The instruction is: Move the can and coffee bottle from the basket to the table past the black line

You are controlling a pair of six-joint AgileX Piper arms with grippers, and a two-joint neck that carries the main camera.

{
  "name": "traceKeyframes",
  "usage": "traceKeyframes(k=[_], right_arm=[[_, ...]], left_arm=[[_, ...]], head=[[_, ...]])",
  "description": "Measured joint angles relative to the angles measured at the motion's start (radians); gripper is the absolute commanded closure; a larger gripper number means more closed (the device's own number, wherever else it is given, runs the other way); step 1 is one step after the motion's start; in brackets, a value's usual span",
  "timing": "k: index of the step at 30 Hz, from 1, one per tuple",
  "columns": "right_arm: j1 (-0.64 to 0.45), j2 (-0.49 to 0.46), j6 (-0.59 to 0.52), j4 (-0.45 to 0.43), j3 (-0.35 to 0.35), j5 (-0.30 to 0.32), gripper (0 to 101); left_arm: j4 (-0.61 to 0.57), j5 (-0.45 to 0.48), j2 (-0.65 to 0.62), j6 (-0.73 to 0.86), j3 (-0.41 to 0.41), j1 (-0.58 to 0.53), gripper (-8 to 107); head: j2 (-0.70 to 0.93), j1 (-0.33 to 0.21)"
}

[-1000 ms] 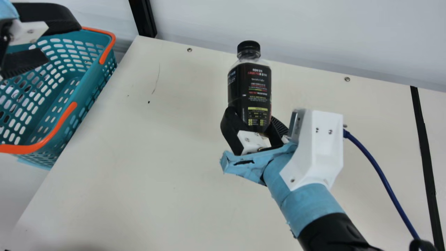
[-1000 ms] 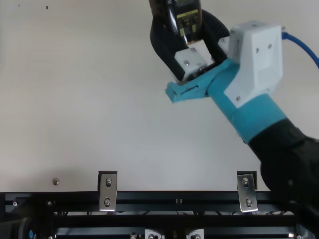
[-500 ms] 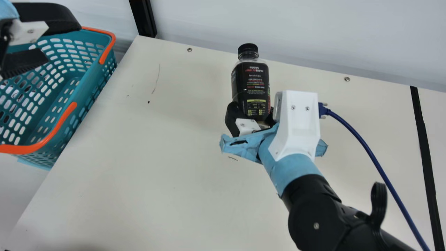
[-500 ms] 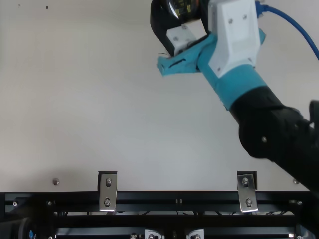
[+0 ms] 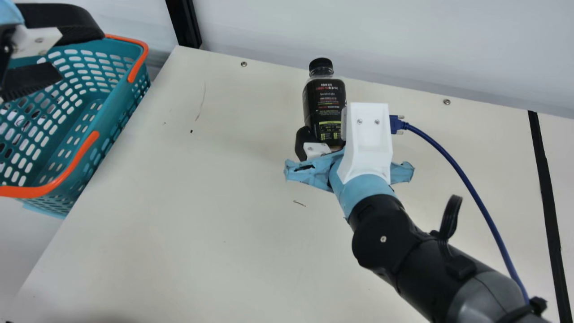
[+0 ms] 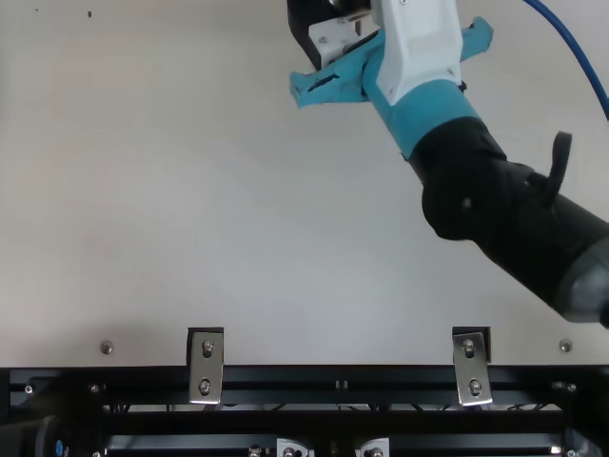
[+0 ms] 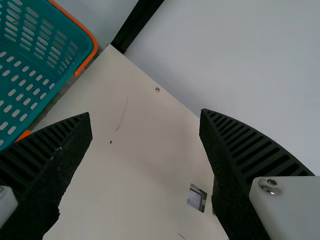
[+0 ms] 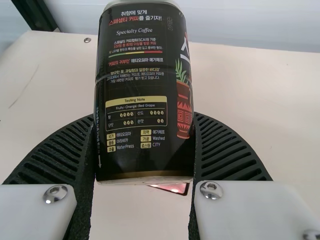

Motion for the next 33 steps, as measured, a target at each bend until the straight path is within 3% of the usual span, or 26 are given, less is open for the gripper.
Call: traceKeyframes(k=[6,12,18,33], right_arm=[[-0.011,-0.01,-0.071,0.071,0.0,-0.025,101],[-0.037,-0.063,-0.114,0.137,0.045,-0.071,101],[-0.084,-0.142,-0.124,0.169,0.128,-0.099,101],[-0.263,-0.38,-0.12,0.172,0.368,-0.097,101]], left_arm=[[0.0,0.0,0.0,0.0,0.0,0.0,9],[0.0,0.0,0.0,0.0,0.0,0.0,9],[0.0,0.0,0.0,0.0,0.0,0.0,9],[0.0,0.0,0.0,0.0,0.0,0.0,9]], head=[[0.0,0.0],[-0.077,0.005],[-0.174,0.015],[-0.527,0.015]])
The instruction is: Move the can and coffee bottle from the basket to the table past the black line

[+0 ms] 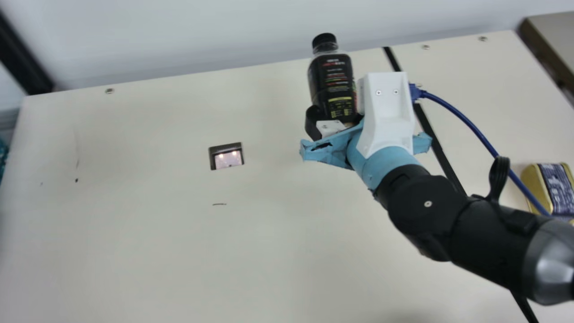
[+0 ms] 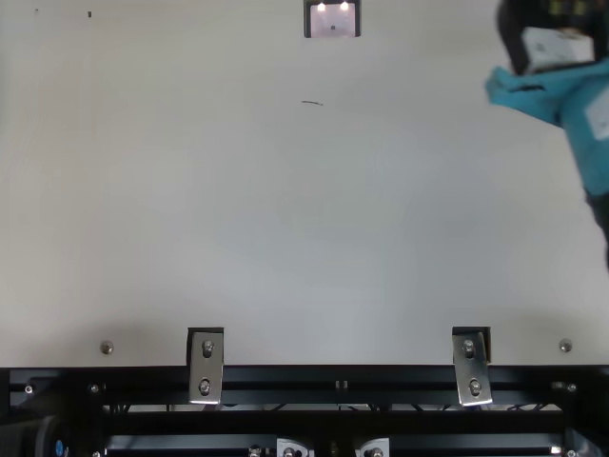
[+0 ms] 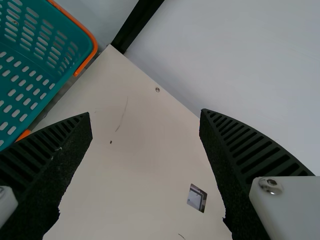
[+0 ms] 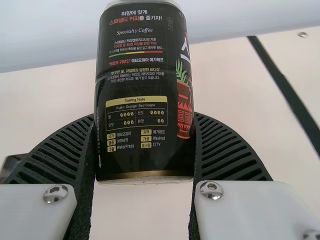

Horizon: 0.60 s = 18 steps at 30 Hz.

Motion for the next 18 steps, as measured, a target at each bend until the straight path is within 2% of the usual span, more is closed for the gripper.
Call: traceKeyframes(k=[8,12,18], right_arm=[[-0.128,-0.112,-0.029,0.0,0.108,0.036,101],[-0.199,-0.164,-0.054,0.017,0.152,0.049,101],[-0.31,-0.225,-0.105,0.061,0.214,0.06,101]], left_arm=[[0.0,0.0,0.0,0.0,0.0,0.0,9],[0.0,0.0,0.0,0.0,0.0,0.0,9],[0.0,0.0,0.0,0.0,0.0,0.0,9]], head=[[-0.179,-0.01],[-0.276,-0.036],[-0.322,-0.051]])
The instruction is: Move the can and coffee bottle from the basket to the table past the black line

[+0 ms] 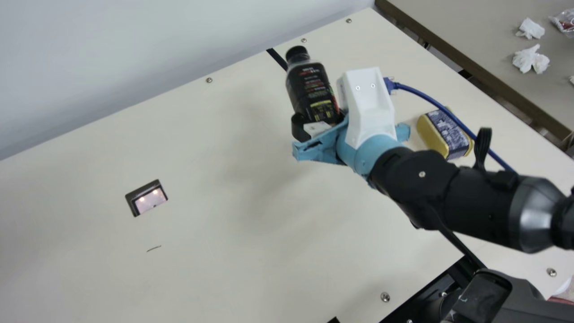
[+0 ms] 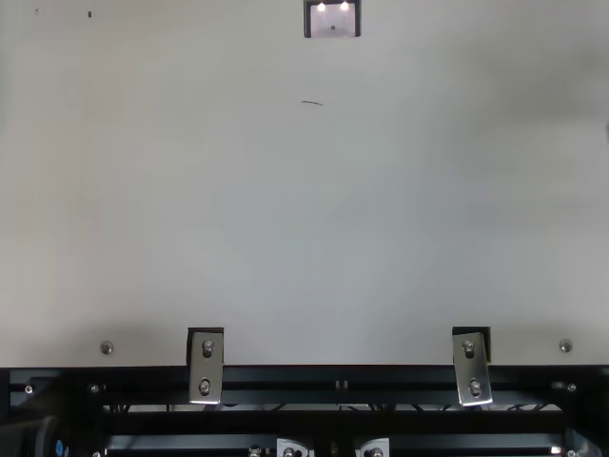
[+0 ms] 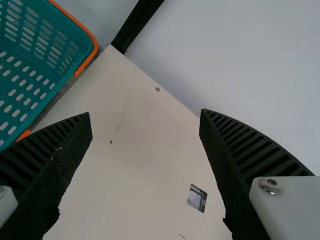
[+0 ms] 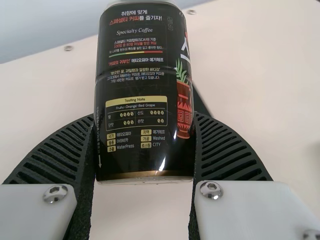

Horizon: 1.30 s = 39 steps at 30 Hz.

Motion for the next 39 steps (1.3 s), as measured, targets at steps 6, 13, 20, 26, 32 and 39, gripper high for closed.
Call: traceKeyframes(k=[6,13,20,26,32,39], right_arm=[[-0.113,-0.034,-0.064,0.028,0.034,0.012,101],[-0.255,-0.032,-0.135,0.001,0.03,0.055,101],[-0.388,0.018,-0.158,-0.069,-0.011,0.123,101],[-0.497,0.075,-0.14,-0.148,-0.036,0.185,101],[-0.57,0.118,-0.095,-0.236,-0.04,0.207,101],[-0.602,0.151,-0.028,-0.328,-0.039,0.217,101]], left_arm=[[0.0,0.0,0.0,0.0,0.0,0.0,9],[0.0,0.0,0.0,0.0,0.0,0.0,9],[0.0,0.0,0.0,0.0,0.0,0.0,9],[0.0,0.0,0.0,0.0,0.0,0.0,9],[0.0,0.0,0.0,0.0,0.0,0.0,9],[0.0,0.0,0.0,0.0,0.0,0.0,9]], head=[[-0.005,0.0],[0.0,0.0],[0.0,0.0],[0.0,0.005],[0.0,0.0],[0.0,0.0]])
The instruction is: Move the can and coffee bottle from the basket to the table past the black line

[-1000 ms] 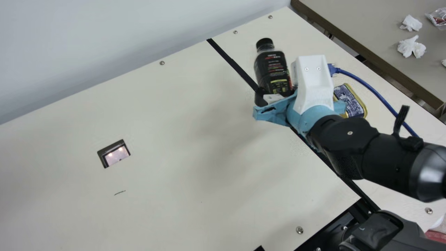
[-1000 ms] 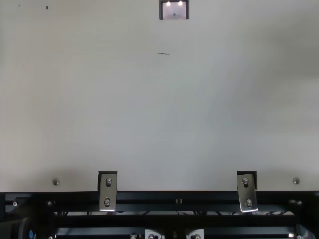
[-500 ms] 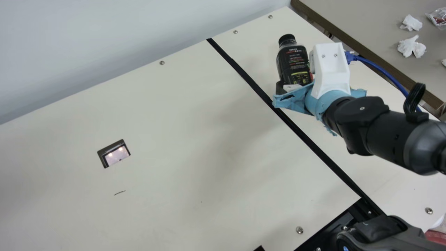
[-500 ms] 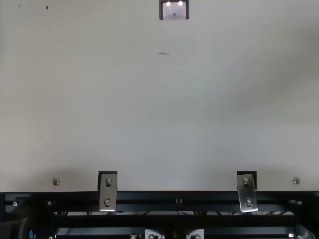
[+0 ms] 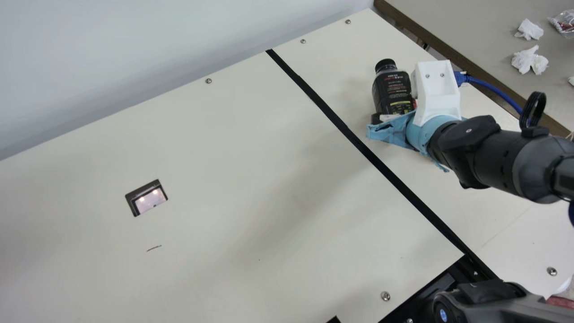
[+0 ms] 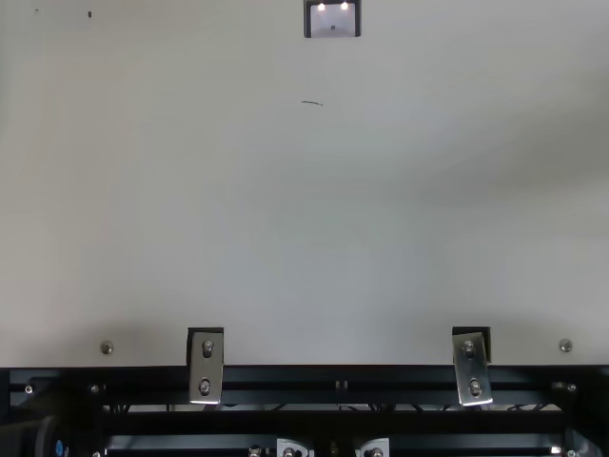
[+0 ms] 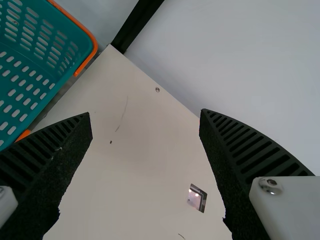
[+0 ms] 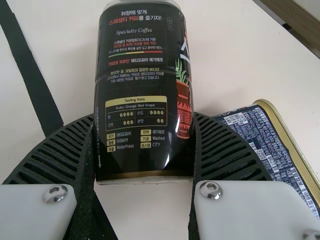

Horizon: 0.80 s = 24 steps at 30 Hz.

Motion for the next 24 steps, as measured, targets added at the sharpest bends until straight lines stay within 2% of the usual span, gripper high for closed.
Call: traceKeyframes(k=[5,6,7,8,9,19,24], right_arm=[[-0.013,0.015,0.047,-0.066,0.005,0.0,101],[-0.018,0.019,0.056,-0.077,0.006,0.0,94],[-0.019,0.02,0.063,-0.09,0.008,0.001,80],[-0.023,0.022,0.075,-0.1,0.009,0.003,51],[-0.024,0.022,0.083,-0.111,0.01,0.003,0],[-0.04,-0.036,0.172,-0.194,0.019,-0.001,0],[-0.037,-0.118,0.198,-0.216,0.0,0.036,0]], left_arm=[[0.0,0.0,0.0,0.0,0.0,0.0,9],[0.0,0.0,0.0,0.0,0.0,0.0,9],[0.0,0.0,0.0,0.0,0.0,0.0,9],[0.0,0.0,0.0,0.0,0.0,0.0,9],[0.0,0.0,0.0,0.0,0.0,0.0,9],[0.0,0.0,0.0,0.0,0.0,0.0,9],[0.0,0.0,0.0,0.0,0.0,0.0,9]], head=[[0.0,0.0],[0.0,0.0],[0.0,0.005],[0.0,0.0],[0.0,0.0],[0.0,0.0],[0.0,0.0]])
